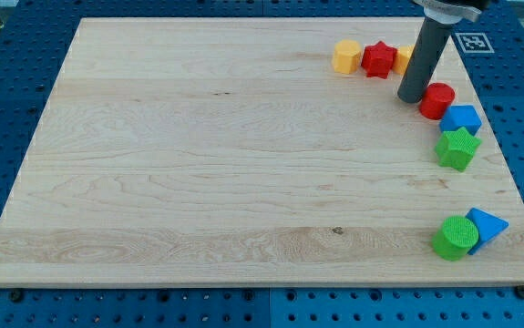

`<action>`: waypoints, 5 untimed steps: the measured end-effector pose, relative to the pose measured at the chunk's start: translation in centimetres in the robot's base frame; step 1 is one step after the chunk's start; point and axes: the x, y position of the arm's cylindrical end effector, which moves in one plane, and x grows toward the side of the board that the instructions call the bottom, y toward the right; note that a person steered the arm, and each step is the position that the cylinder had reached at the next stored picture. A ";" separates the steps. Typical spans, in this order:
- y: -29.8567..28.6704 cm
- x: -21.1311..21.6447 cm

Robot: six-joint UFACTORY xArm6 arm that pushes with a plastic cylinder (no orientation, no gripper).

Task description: Move the yellow hexagon towards down

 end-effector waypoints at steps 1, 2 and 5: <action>0.6 0.0; 1.9 0.1; -9.6 -0.8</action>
